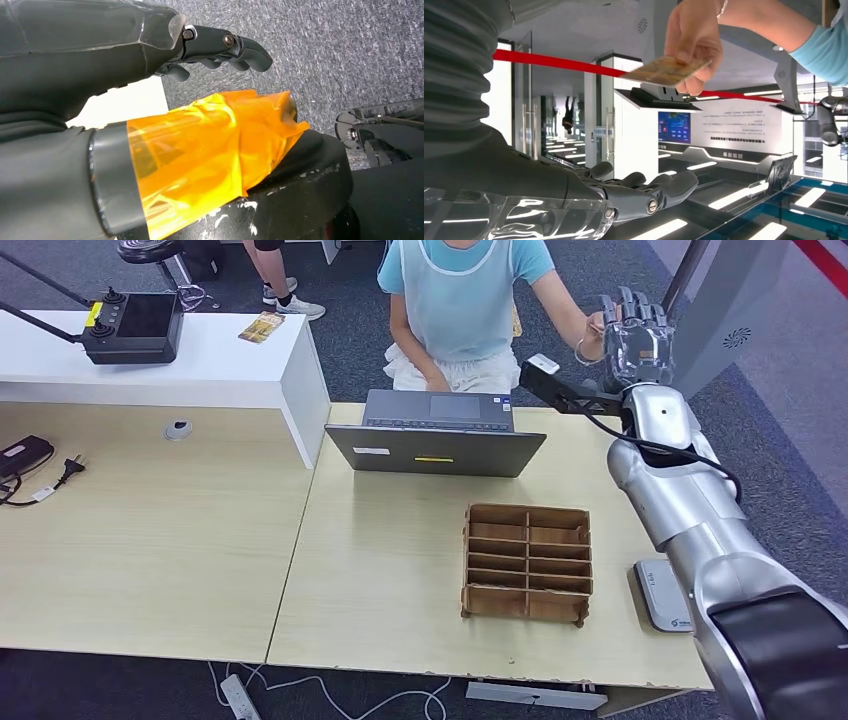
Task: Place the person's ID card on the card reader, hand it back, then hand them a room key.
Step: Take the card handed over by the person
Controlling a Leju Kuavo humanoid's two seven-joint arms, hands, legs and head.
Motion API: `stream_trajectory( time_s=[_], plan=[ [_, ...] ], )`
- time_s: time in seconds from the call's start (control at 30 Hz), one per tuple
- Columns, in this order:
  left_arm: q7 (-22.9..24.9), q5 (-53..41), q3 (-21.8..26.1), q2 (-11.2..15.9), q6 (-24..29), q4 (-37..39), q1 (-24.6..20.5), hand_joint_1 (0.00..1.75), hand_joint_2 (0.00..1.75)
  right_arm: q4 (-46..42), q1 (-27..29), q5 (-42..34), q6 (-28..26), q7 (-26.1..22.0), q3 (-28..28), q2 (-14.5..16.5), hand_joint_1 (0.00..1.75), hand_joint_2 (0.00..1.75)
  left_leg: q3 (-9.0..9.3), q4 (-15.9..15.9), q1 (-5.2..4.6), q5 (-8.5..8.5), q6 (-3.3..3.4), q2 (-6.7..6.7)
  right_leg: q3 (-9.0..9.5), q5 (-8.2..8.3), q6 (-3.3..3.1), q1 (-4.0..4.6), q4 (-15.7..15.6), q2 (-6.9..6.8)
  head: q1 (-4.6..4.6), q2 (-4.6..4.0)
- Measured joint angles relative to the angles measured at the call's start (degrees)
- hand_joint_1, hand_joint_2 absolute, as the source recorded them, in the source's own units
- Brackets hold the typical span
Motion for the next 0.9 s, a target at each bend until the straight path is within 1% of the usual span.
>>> stream_trajectory(
  time_s=[0.37,0.4,0.43,0.5,0.53,0.57,0.9],
  plan=[
    [0.0,0.2,0.0,0.0,0.1,0.0,0.0,0.00,0.00,0.5,0.0,-0.4,-0.2,-0.5,-1.6,0.4,0.00,1.75,0.01,0.0,0.00,0.00,0.00,0.00,0.00,0.00,0.00,0.00,0.0,0.00,0.00,0.00],
    [0.0,0.2,0.0,0.0,0.1,0.0,0.0,0.00,0.00,0.5,0.0,-0.3,-0.2,-0.5,-1.7,0.4,0.27,1.75,0.01,0.0,0.00,0.00,0.00,0.00,0.00,0.00,0.00,0.00,0.0,0.00,0.00,0.00],
    [0.0,0.2,0.0,0.0,0.1,0.0,0.0,0.00,0.00,0.5,0.0,-0.3,-0.2,-0.5,-1.7,0.4,0.64,1.75,0.01,0.0,0.00,0.00,0.00,0.01,0.00,0.00,0.00,0.00,0.0,0.00,0.00,0.00],
    [0.0,0.2,0.0,0.0,0.1,0.0,0.0,0.00,0.00,0.5,0.0,-0.2,-0.3,-0.5,-1.9,0.4,1.51,1.75,0.01,0.0,0.00,0.00,0.00,0.00,0.00,0.00,0.00,0.00,0.0,0.00,0.00,0.00],
    [0.0,0.2,0.0,0.0,0.1,0.0,0.0,0.00,0.00,0.5,0.0,-0.1,-0.3,-0.5,-2.0,0.4,1.68,1.75,0.00,0.0,0.00,0.00,0.00,0.00,0.00,0.00,0.00,0.00,0.0,0.00,0.00,0.00],
    [0.0,0.2,0.0,0.0,0.1,0.0,0.0,0.00,0.00,0.5,0.0,-0.1,-0.3,-0.5,-2.1,0.4,1.75,1.75,0.00,0.0,0.00,0.00,0.00,0.00,0.00,0.00,0.00,0.00,0.0,0.00,0.00,0.00],
    [-0.1,0.0,0.0,0.0,0.1,0.0,0.0,0.00,0.00,0.5,0.1,0.0,-0.5,-1.0,-2.9,0.4,1.75,1.75,0.01,0.0,0.00,0.00,0.00,0.00,0.00,0.00,0.00,0.00,0.0,0.00,0.00,0.00]
  ],
)
